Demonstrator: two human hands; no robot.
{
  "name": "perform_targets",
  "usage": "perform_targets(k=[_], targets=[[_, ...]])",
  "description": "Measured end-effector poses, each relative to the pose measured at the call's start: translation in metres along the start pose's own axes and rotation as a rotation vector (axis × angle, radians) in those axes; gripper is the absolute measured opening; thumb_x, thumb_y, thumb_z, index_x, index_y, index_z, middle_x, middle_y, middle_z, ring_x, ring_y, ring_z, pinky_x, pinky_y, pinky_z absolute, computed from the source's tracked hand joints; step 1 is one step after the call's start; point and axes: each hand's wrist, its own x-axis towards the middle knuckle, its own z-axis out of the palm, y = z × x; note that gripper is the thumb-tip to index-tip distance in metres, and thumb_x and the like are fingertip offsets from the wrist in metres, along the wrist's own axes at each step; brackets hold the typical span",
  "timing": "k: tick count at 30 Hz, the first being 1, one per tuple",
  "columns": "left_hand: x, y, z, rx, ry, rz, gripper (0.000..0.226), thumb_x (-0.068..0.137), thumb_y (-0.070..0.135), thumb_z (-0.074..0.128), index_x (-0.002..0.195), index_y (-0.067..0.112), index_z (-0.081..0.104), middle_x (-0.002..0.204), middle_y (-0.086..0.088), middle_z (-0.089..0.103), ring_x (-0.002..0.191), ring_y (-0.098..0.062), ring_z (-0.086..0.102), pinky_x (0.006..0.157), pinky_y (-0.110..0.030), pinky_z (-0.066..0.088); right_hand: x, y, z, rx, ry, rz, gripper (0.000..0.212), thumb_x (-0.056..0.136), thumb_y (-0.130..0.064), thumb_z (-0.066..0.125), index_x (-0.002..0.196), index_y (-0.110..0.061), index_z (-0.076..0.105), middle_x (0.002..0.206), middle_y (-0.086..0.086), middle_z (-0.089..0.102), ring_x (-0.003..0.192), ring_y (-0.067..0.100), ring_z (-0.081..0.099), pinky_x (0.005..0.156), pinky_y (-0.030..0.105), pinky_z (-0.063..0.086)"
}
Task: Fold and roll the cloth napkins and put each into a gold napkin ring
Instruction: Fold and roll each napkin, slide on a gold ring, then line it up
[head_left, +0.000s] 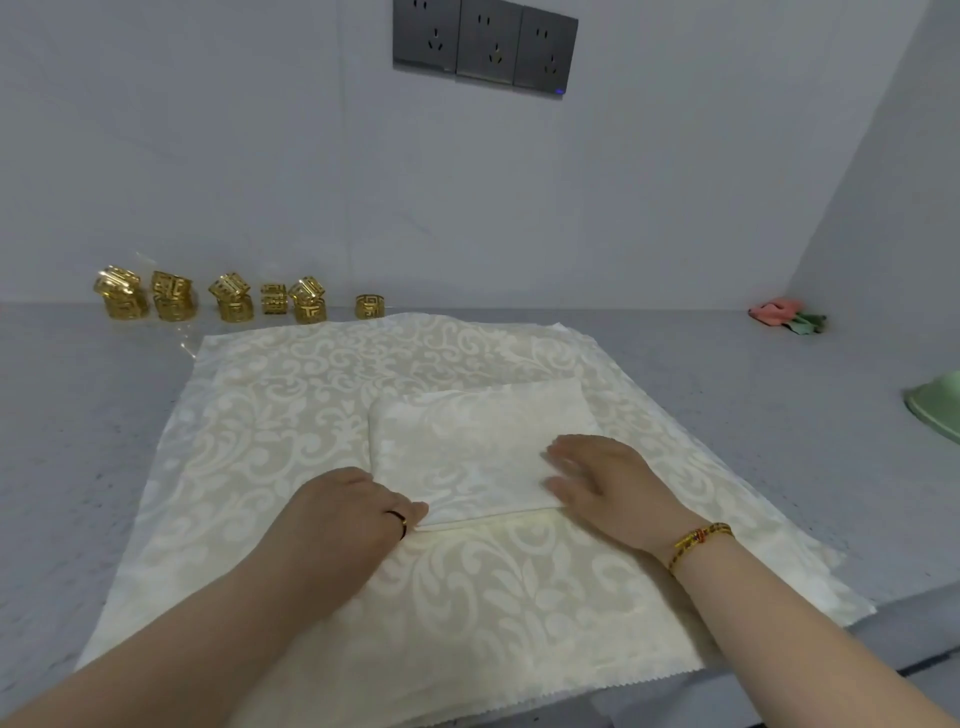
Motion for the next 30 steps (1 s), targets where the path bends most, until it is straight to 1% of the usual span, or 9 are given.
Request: perform_targets(k=[2, 5, 13, 16, 19, 23, 26, 28, 30], targets=[[-0.001, -0.006, -0.001, 0.103, 0.028, 0.063, 0.024, 0.04, 0.006, 0.082, 0.059, 0.02, 0.075, 0.065, 0.014, 0.07, 0.053, -0.005, 0.065, 0.076, -0.023, 0.033, -0.003, -0.013, -0.002, -0.07, -0.023, -0.086, 0.086, 0.061, -0.069, 0.028, 0.124, -0.018, 0.056, 0.132, -0.004, 0.052, 0.127, 0.014, 0.043, 0.102, 0.019, 0.02], [-0.006, -0.024, -0.013, 0.159, 0.008, 0.03, 0.032, 0.067, 0.011, 0.045, 0.06, 0.019, 0.075, 0.067, 0.014, 0.071, 0.059, -0.002, 0.067, 0.082, -0.019, 0.033, 0.002, -0.018, 0.004, -0.283, 0.094, -0.266, 0.047, 0.065, -0.048, 0.041, 0.086, -0.021, 0.072, 0.089, -0.008, 0.071, 0.086, 0.014, 0.068, 0.081, 0.021, 0.042], [-0.038, -0.098, -0.024, 0.261, 0.135, -0.111, 0.066, 0.098, 0.026, 0.025, 0.056, 0.009, 0.073, 0.064, 0.004, 0.072, 0.06, -0.012, 0.07, 0.105, -0.007, 0.01, 0.008, -0.062, 0.018, -0.259, 0.202, -0.399, 0.021, 0.064, -0.024, 0.041, 0.05, -0.018, 0.056, 0.048, -0.007, 0.052, 0.048, 0.015, 0.052, 0.043, 0.014, 0.034], [-0.039, -0.118, -0.032, 0.366, 0.097, -0.121, 0.017, 0.072, 0.009, 0.071, 0.055, 0.01, 0.073, 0.058, 0.001, 0.07, 0.055, -0.015, 0.068, 0.092, -0.02, 0.029, 0.002, -0.107, 0.023, -0.287, 0.231, -0.429, 0.022, 0.049, -0.028, 0.065, 0.042, -0.019, 0.047, 0.042, -0.007, 0.045, 0.043, 0.013, 0.046, 0.039, 0.016, 0.022], [-0.029, -0.133, -0.029, 0.404, -0.059, -0.177, 0.025, 0.039, 0.004, 0.092, 0.051, 0.015, 0.072, 0.053, 0.003, 0.067, 0.056, -0.015, 0.067, 0.081, -0.03, 0.03, -0.002, -0.145, 0.038, -0.335, 0.183, -0.348, 0.037, 0.026, -0.038, 0.077, 0.036, -0.021, 0.046, 0.038, -0.01, 0.043, 0.039, 0.007, 0.043, 0.041, 0.018, 0.012], [-0.017, -0.129, -0.023, 0.512, -0.28, -0.269, 0.033, 0.088, 0.012, 0.049, 0.112, 0.03, 0.063, 0.114, 0.013, 0.062, 0.118, -0.004, 0.047, 0.113, -0.03, 0.006, -0.002, -0.172, 0.046, -0.294, 0.087, -0.266, 0.037, 0.041, -0.055, 0.07, 0.045, -0.022, 0.055, 0.047, -0.01, 0.043, 0.046, 0.006, 0.05, 0.041, 0.018, 0.012], [-0.024, -0.113, -0.018, 0.375, -0.319, -0.458, 0.048, 0.09, 0.01, 0.036, 0.132, 0.034, 0.043, 0.137, 0.014, 0.044, 0.131, -0.004, 0.031, 0.114, -0.028, -0.003, 0.001, -0.161, 0.016, 0.036, -0.109, -0.172, 0.047, 0.077, -0.055, 0.059, 0.107, -0.019, 0.062, 0.097, -0.002, 0.057, 0.092, 0.013, 0.055, 0.069, 0.024, 0.04], [-0.031, -0.095, -0.018, 0.159, -0.221, -0.551, 0.049, 0.092, 0.009, 0.035, 0.135, 0.032, 0.04, 0.143, 0.013, 0.036, 0.134, -0.004, 0.027, 0.112, -0.023, -0.001, 0.004, -0.142, 0.001, 0.269, -0.195, -0.071, 0.045, 0.078, -0.051, 0.061, 0.112, -0.021, 0.06, 0.099, -0.008, 0.057, 0.08, 0.0, 0.051, 0.073, 0.012, 0.038], [-0.036, -0.074, -0.016, -0.059, -0.125, -0.553, 0.043, 0.096, 0.016, 0.035, 0.137, 0.028, 0.04, 0.146, 0.011, 0.034, 0.135, -0.007, 0.027, 0.11, -0.018, 0.005, 0.012, -0.121, -0.011, 0.436, -0.048, 0.048, 0.024, 0.081, -0.039, 0.063, 0.091, -0.017, 0.065, 0.082, -0.009, 0.057, 0.061, -0.002, 0.048, 0.061, 0.008, 0.036]])
